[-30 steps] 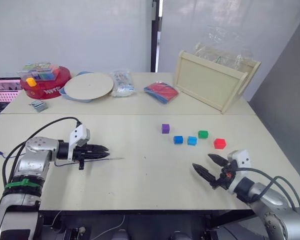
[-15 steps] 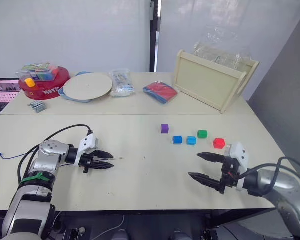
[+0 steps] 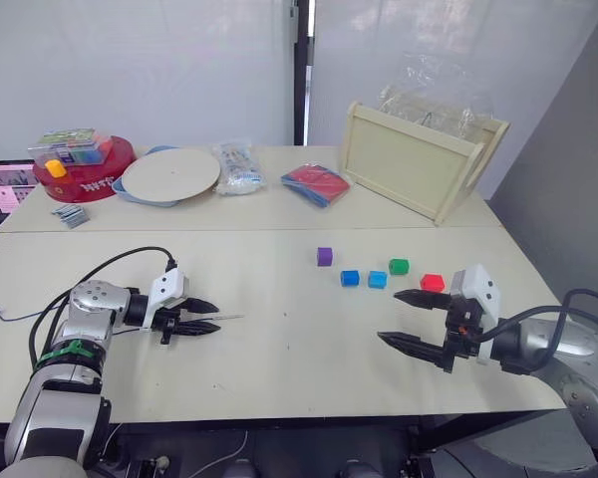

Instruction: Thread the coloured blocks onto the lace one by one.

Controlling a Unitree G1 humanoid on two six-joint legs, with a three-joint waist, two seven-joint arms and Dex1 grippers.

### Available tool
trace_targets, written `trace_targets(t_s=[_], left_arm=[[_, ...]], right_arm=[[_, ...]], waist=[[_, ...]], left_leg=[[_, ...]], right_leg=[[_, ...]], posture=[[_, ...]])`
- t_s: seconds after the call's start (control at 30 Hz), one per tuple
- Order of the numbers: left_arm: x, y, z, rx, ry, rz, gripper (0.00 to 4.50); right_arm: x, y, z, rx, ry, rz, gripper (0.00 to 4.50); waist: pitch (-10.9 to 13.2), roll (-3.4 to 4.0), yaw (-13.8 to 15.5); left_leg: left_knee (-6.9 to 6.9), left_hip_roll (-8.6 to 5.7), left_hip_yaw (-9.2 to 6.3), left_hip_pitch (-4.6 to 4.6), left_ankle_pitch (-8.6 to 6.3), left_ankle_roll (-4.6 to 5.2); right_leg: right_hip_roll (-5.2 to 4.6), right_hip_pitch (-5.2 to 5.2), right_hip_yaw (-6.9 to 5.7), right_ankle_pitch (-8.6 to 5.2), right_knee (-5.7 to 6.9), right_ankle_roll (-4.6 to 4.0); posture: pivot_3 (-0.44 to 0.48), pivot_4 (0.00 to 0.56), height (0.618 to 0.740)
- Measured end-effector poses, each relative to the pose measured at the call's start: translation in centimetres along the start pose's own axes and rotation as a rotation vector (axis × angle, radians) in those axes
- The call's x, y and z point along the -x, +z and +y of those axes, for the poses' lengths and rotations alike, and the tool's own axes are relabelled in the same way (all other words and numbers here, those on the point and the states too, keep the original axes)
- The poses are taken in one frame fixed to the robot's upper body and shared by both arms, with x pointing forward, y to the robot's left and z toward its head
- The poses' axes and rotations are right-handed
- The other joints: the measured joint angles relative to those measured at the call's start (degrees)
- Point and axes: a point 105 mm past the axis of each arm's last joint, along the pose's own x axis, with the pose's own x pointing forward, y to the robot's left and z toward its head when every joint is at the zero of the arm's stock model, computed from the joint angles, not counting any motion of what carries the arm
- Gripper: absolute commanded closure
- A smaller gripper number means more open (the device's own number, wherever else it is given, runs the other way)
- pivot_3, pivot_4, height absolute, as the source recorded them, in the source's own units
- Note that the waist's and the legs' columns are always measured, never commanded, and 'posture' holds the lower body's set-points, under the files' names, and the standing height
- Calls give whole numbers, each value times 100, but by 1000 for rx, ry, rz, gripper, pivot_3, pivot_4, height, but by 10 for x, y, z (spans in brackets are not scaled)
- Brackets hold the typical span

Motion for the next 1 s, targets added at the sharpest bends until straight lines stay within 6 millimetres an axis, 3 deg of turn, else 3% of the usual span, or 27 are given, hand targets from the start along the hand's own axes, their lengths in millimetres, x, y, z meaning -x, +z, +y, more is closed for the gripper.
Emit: trace_targets(t_s=[0.13, 0.57, 0.7, 0.83, 1.0], left_arm=[[1, 1, 2, -9, 13, 2, 4456], [-3, 5, -1, 67, -31, -36, 4487], [1, 15, 1, 56, -49, -21, 4487], [17, 34, 1, -10, -58, 34, 4487], [20, 43, -11, 9, -86, 63, 4487]], right_arm=[[0, 0, -1, -1, -14, -3, 0], [0, 3, -8, -6, -72, -31, 0], [10, -15, -17, -83, -219, -39, 0], [21, -35, -32, -151, -445, -38, 0], [29, -64, -54, -229, -745, -18, 0]], waist=[[-2, 3, -12], [-3, 6, 25], [2, -3, 39], [2, -2, 5], [3, 5, -19]], left_leg=[[0, 0, 1, -1, -1, 2], [1, -2, 1, -8, -2, 4], [1, -1, -3, -22, -2, 3], [-2, 2, -2, -20, -2, 3], [-6, 6, 0, -14, -2, 3]], right_leg=[[0, 0, 1, 0, -2, 0], [-2, 0, 0, -1, -7, 1], [-1, -9, -3, -1, -8, 1], [1, -12, -1, -1, -5, 1], [5, -13, 3, -1, -3, 0]], posture=[[0, 150, 740], [0, 150, 740], [0, 150, 740], [0, 150, 740], [0, 150, 740]])
